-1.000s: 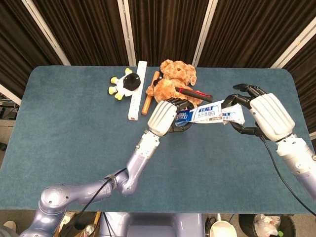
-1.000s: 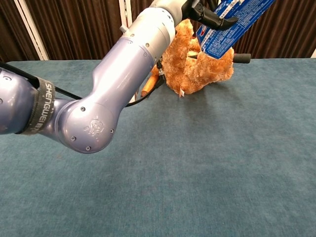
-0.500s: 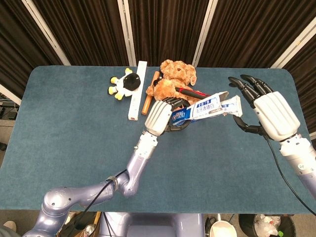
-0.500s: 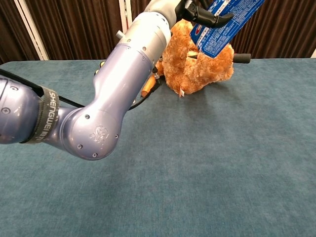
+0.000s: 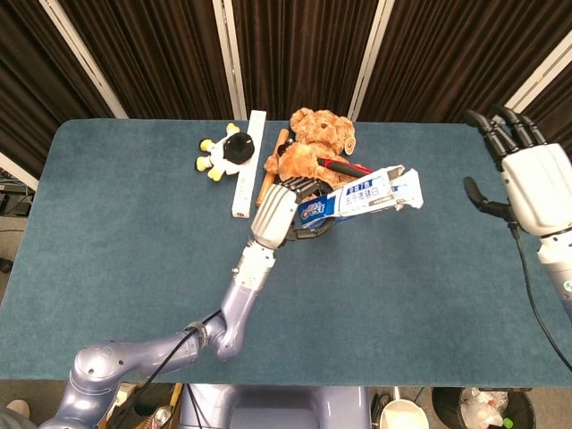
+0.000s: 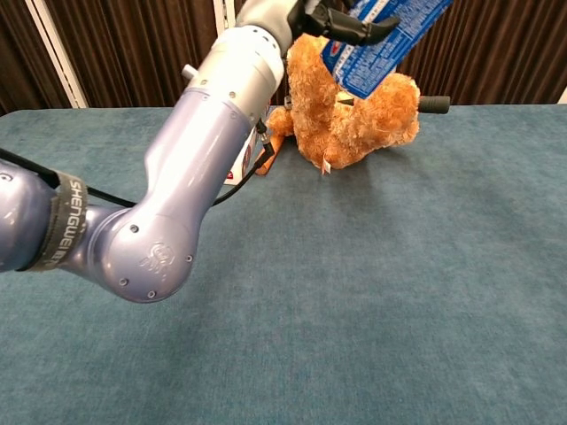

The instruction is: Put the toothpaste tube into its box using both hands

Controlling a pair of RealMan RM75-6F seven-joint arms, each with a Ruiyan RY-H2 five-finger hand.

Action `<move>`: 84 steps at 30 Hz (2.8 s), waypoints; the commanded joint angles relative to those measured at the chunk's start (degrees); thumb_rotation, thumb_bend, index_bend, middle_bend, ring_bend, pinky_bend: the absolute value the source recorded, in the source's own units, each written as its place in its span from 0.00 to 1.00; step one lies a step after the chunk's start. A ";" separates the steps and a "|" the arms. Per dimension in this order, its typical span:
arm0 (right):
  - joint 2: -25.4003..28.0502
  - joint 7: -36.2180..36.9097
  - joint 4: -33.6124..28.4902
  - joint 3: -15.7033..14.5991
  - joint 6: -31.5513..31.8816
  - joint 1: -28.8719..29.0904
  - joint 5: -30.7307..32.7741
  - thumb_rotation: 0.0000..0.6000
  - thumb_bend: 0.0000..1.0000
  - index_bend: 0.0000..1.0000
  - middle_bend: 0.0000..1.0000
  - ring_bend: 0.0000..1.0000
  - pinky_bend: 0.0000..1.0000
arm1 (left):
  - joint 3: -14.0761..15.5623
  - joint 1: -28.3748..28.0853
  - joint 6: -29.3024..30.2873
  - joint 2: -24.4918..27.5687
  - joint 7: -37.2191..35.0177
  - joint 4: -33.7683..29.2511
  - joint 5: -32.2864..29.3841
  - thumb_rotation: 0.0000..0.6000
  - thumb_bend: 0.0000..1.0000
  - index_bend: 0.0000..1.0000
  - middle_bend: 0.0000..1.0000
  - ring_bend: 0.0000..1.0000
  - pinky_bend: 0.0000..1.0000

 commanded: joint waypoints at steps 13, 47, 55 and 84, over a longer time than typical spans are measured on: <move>-3.23 0.01 2.73 1.78 4.52 -1.28 4.48 1.00 0.44 0.00 0.21 0.08 0.14 | 3.49 6.58 4.46 1.83 -4.56 -3.34 1.81 1.00 0.51 0.42 0.48 0.44 0.44; -6.84 -2.22 -0.19 0.69 7.24 -2.81 2.66 1.00 0.44 0.00 0.21 0.08 0.14 | 24.14 28.29 10.59 14.05 -9.18 -5.17 8.76 1.00 0.69 0.59 0.68 0.63 0.70; -7.05 -4.27 -2.46 1.54 6.87 -1.74 2.99 1.00 0.44 0.00 0.21 0.08 0.14 | 28.66 32.36 9.23 14.41 -9.73 -1.27 10.08 1.00 0.68 0.58 0.67 0.62 0.70; -9.63 -9.92 -8.09 -5.45 8.06 -6.85 -0.32 1.00 0.44 0.00 0.18 0.06 0.08 | 30.99 37.11 4.79 41.56 2.15 -29.37 8.57 1.00 0.09 0.06 0.09 0.07 0.05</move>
